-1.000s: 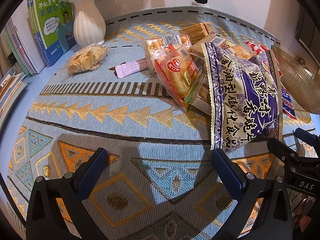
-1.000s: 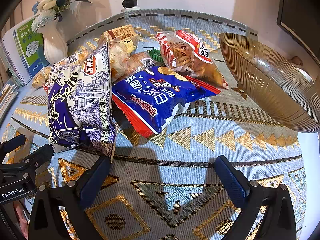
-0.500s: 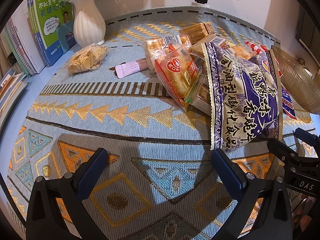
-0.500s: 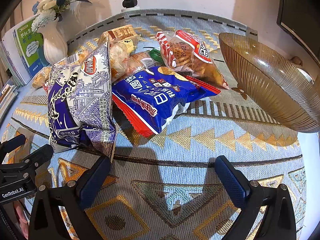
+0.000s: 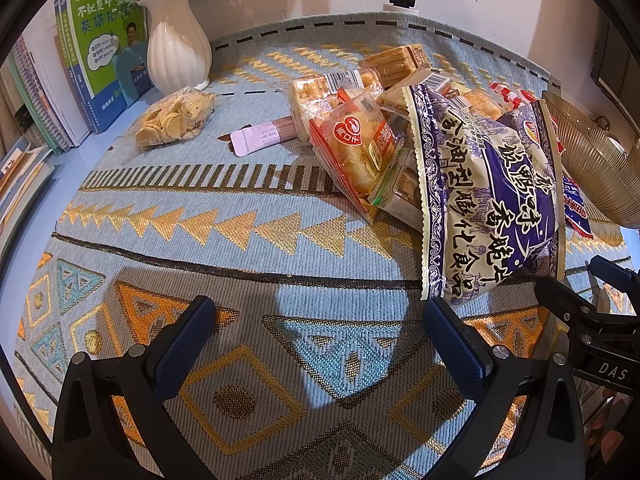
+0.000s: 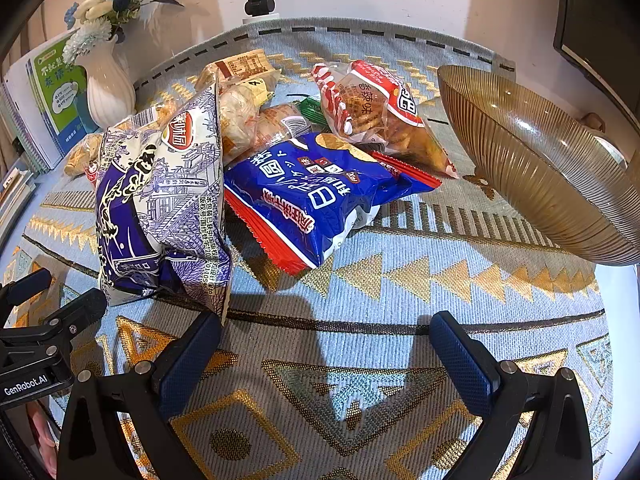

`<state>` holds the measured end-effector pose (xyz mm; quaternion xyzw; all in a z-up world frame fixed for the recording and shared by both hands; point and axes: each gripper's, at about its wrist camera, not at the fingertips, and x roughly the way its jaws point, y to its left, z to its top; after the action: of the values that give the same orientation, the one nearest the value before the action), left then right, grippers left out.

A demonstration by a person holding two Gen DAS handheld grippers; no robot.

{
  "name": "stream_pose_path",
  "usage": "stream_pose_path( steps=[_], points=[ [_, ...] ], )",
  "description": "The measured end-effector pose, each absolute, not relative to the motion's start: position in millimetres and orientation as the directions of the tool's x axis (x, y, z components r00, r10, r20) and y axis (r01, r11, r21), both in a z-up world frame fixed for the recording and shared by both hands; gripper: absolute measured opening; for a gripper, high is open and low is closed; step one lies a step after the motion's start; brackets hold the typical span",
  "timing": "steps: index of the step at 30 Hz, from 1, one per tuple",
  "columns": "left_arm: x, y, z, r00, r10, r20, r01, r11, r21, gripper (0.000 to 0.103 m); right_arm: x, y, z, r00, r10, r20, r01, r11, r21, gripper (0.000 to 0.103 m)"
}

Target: Organize snacks

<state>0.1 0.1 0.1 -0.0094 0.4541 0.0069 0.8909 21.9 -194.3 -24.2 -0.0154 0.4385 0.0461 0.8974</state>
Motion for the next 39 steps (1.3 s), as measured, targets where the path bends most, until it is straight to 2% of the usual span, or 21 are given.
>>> stream_pose_path(
  steps=[28,31,35,37,39],
  points=[
    [-0.9,0.6,0.3,0.587,-0.003,-0.810,-0.010,1.000,-0.011,0.103,22.7,-196.9,-25.2,0.609,0.070,-0.790,-0.092,0.996,0.018,0.103],
    [-7.0,-0.5,1.5,0.579,-0.035,-0.815,0.051,0.999,-0.006,0.103,13.0,-197.8,-23.2,0.596,0.108,-0.795,-0.119,0.992,0.045,0.103],
    [-7.2,21.0,12.2,0.543,-0.045,-0.838,0.026,0.999,-0.037,0.103,-7.3,-194.6,-11.9,0.593,0.284,-0.753,-0.225,0.957,0.184,0.103],
    [-2.5,37.7,31.0,0.567,-0.080,-0.820,0.030,0.997,-0.077,0.103,-14.7,-190.7,0.9,0.630,0.298,-0.717,-0.236,0.953,0.189,0.103],
    [5.7,51.3,51.4,0.603,-0.047,-0.796,0.004,0.998,-0.056,0.103,-17.0,-183.0,14.2,0.647,0.321,-0.691,-0.263,0.945,0.193,0.103]
  ],
)
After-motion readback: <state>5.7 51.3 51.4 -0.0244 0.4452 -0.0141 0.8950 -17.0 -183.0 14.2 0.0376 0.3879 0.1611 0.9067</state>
